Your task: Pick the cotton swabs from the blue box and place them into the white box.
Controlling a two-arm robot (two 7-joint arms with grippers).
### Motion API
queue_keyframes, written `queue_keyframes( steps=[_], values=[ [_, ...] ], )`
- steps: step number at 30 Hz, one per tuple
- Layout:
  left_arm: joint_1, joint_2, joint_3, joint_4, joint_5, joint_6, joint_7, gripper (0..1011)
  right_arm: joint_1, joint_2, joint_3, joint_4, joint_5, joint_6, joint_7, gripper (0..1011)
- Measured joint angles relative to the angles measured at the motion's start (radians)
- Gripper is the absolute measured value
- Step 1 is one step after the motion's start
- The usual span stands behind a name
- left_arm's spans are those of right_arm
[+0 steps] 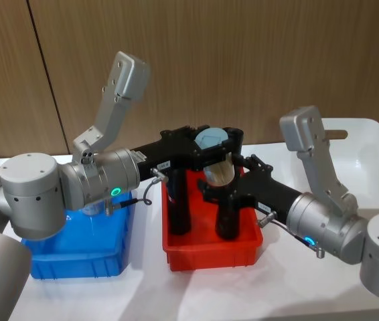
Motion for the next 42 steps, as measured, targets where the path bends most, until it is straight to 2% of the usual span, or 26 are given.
queue_keyframes(
  steps=[19, 27, 28, 33, 42],
  values=[
    [0.0, 0.0, 0.0, 0.0, 0.0, 0.0, 0.0, 669, 0.037, -0.019, -0.008, 0.061, -0.008, -0.02, -0.002, 998],
    [0.0, 0.0, 0.0, 0.0, 0.0, 0.0, 0.0, 669, 0.046, -0.022, -0.007, 0.076, 0.005, -0.035, -0.003, 845],
    [0.0, 0.0, 0.0, 0.0, 0.0, 0.0, 0.0, 669, 0.047, -0.022, -0.007, 0.078, 0.009, -0.038, -0.003, 792],
    [0.0, 0.0, 0.0, 0.0, 0.0, 0.0, 0.0, 669, 0.05, -0.023, -0.006, 0.083, 0.021, -0.045, 0.0, 672],
    [0.0, 0.0, 0.0, 0.0, -0.002, -0.002, 0.001, 669, 0.054, -0.024, -0.005, 0.09, 0.039, -0.052, 0.001, 665]
  ],
)
